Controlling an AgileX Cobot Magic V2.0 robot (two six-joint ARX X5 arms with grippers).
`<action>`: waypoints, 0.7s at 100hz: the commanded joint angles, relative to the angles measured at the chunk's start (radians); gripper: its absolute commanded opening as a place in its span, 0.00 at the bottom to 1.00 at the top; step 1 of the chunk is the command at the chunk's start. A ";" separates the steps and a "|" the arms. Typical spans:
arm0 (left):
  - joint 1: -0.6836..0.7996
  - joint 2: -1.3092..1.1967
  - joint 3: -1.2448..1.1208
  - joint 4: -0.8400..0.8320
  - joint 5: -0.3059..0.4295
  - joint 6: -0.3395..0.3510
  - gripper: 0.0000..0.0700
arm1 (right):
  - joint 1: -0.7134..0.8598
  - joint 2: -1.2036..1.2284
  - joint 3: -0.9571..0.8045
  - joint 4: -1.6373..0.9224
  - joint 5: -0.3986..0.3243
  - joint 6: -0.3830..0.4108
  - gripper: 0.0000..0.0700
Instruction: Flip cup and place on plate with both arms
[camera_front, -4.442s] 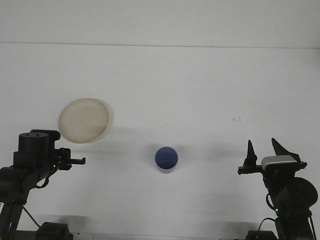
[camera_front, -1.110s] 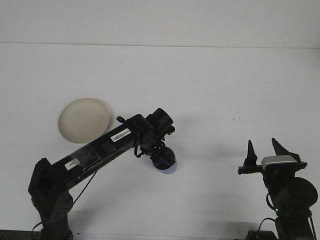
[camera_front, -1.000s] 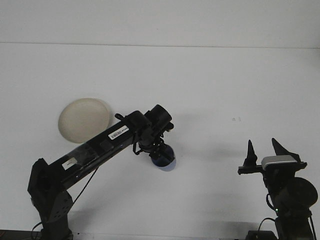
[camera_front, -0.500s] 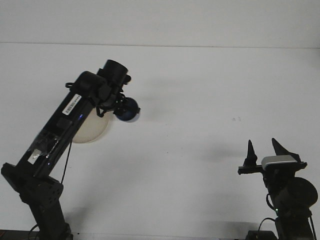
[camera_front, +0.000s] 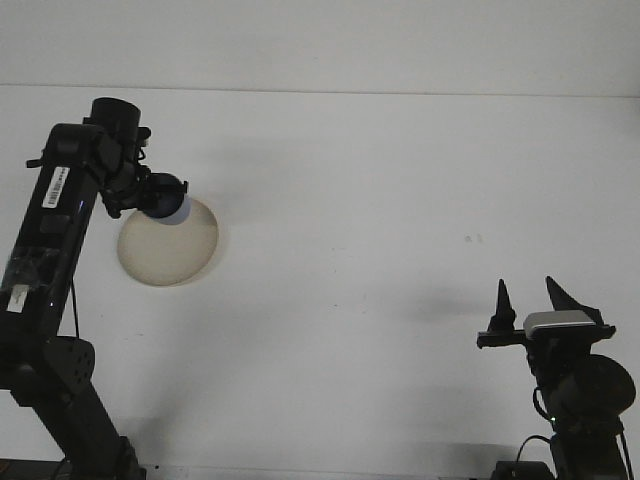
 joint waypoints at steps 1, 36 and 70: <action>0.011 0.013 0.019 -0.003 -0.005 0.007 0.01 | 0.001 0.003 0.004 0.010 0.004 0.014 0.69; 0.039 0.013 -0.084 0.037 -0.005 0.006 0.01 | 0.001 0.003 0.004 0.011 0.004 0.014 0.69; 0.065 0.013 -0.224 0.135 -0.005 0.009 0.01 | 0.001 0.003 0.004 0.010 0.003 0.014 0.69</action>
